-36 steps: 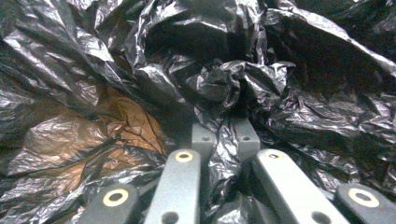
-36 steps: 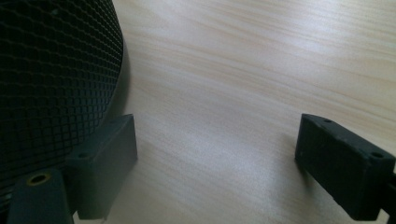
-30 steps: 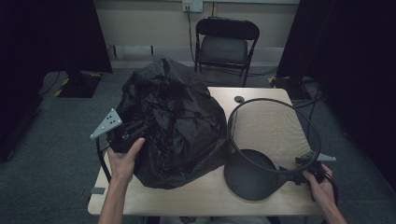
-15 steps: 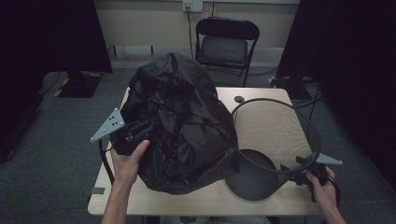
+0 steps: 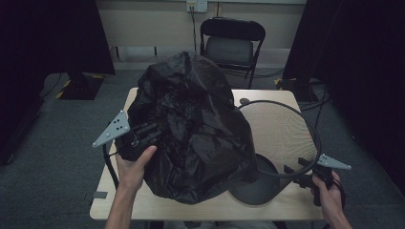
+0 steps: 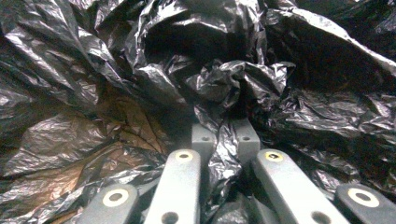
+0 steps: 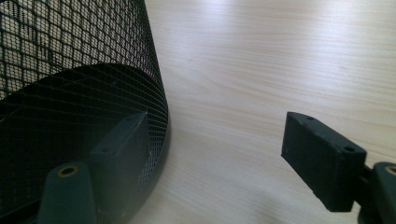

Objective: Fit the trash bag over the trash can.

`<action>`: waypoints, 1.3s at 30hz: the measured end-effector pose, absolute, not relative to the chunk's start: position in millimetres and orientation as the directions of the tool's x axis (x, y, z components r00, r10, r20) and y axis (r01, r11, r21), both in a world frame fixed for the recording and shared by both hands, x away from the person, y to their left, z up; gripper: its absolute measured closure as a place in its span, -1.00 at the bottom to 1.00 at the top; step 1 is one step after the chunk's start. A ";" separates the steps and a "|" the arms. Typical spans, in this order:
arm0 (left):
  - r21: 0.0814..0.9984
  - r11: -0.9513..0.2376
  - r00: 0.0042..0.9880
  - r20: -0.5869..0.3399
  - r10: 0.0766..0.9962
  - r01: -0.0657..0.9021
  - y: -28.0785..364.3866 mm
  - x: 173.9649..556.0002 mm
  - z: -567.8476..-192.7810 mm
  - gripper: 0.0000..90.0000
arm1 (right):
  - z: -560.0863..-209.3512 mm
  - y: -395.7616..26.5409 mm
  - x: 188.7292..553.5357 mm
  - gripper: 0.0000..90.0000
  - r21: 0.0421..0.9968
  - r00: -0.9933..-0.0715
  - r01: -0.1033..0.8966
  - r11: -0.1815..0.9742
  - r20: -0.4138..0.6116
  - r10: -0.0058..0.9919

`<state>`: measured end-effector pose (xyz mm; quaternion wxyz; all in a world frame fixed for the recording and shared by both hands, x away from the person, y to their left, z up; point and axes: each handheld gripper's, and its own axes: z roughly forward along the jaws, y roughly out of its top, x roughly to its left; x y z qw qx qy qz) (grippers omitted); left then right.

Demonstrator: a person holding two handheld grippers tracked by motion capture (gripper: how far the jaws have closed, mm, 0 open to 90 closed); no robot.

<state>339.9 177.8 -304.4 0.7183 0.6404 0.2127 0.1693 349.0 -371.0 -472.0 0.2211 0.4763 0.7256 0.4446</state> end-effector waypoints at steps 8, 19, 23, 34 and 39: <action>0.995 0.102 0.872 -0.056 0.487 0.007 168.7 333.2 -294.7 0.86 | -469.4 -353.3 349.1 -0.46 0.860 -0.478 0.489 0.147 0.123 0.870; 0.996 0.087 0.900 -0.035 0.434 -0.003 155.4 325.7 -287.6 0.86 | -462.6 -329.8 345.5 -0.56 0.883 -0.534 0.451 0.127 0.153 0.832; 0.997 0.075 0.907 -0.027 0.419 -0.005 149.1 323.6 -285.8 0.86 | -463.1 -321.2 347.0 -0.57 0.883 -0.555 0.448 0.138 0.154 0.818; 0.999 0.042 0.922 0.003 0.387 -0.021 134.0 316.9 -276.6 0.86 | -463.5 -300.3 355.5 -0.57 0.882 -0.572 0.437 0.175 0.122 0.811; 0.999 0.029 0.927 0.016 0.374 -0.029 127.7 314.9 -274.9 0.86 | -462.8 -284.7 359.9 -0.55 0.883 -0.581 0.433 0.181 0.120 0.805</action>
